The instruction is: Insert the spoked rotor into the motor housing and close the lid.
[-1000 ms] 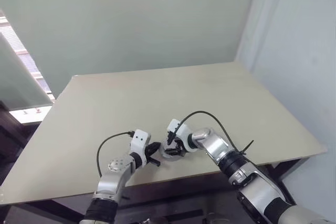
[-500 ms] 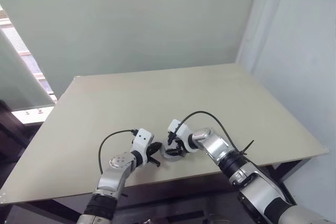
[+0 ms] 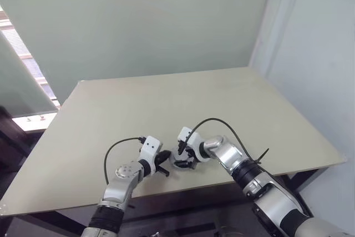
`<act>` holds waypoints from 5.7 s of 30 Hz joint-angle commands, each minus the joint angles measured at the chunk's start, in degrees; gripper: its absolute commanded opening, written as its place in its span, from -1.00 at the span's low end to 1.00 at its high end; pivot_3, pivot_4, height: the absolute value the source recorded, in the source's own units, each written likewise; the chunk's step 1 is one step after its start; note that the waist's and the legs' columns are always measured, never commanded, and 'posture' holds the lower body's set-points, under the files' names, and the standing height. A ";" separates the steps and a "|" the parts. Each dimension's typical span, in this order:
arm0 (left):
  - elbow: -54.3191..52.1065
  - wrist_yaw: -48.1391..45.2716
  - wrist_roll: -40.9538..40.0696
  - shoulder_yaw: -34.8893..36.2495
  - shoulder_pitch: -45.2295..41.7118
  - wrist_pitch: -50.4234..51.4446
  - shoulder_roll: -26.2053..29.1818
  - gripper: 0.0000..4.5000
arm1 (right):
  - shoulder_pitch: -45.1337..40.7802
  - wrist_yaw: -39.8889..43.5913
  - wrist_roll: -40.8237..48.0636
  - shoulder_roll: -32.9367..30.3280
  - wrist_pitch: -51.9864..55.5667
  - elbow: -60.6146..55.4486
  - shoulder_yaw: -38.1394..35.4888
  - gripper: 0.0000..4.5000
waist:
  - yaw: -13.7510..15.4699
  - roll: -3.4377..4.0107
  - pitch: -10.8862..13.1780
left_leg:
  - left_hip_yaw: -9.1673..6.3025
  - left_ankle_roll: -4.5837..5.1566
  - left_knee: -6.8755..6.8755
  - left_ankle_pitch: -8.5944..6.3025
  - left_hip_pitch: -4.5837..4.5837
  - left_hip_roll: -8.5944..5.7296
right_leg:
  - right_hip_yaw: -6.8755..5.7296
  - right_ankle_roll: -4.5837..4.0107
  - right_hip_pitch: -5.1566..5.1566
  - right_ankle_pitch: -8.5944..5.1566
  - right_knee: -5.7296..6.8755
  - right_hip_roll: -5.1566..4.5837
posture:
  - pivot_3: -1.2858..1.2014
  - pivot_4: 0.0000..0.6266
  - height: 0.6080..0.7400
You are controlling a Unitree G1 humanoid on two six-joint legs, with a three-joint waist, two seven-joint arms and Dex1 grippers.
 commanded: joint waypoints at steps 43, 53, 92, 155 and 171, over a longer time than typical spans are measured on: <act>2.18 -1.04 1.68 -2.80 0.14 1.18 -0.20 -1.00 | -0.94 -12.25 32.29 -2.14 28.01 10.52 -43.09 0.98 | 0.02 0.06 0.02 | -0.01 0.13 -0.21 0.05 -0.17 -0.04 | -0.01 0.01 0.20 0.01 -0.56 0.00 | 0.03 -1.00 1.00; -1.10 -0.26 -1.55 2.85 -0.85 2.17 1.26 -1.00 | 0.23 -13.79 33.04 0.58 27.49 11.44 -43.38 0.98 | -0.27 0.03 0.03 | 0.00 0.18 -0.21 0.08 -0.16 0.01 | -0.01 0.01 0.18 0.01 -0.55 0.02 | 0.03 -1.00 1.00; -14.48 -3.17 -10.79 5.52 3.03 8.68 1.42 -1.00 | 1.57 -14.72 32.92 3.09 28.23 9.06 -38.86 0.98 | -1.85 0.00 0.03 | 0.04 0.22 -0.19 0.11 -0.83 0.13 | 0.05 0.13 -0.59 0.14 -0.45 0.20 | 0.03 -1.00 1.00; -6.30 -1.94 -3.20 -0.98 4.57 9.42 1.94 -1.00 | 0.70 -16.29 35.26 7.17 32.41 9.45 -40.18 0.71 | -1.71 0.16 -0.09 | 0.01 0.22 -0.02 0.09 -0.04 0.10 | 0.08 0.09 0.27 0.13 -0.34 0.21 | 0.03 -1.00 1.00; -5.91 -1.48 -2.90 0.31 4.69 8.50 1.14 -1.00 | 1.33 -16.29 36.19 7.58 33.91 9.41 -41.27 -0.45 | -1.73 0.24 -0.14 | 0.02 0.20 -0.01 0.09 0.03 0.12 | 0.08 -0.01 0.31 0.07 -0.34 0.20 | 0.03 -1.00 1.00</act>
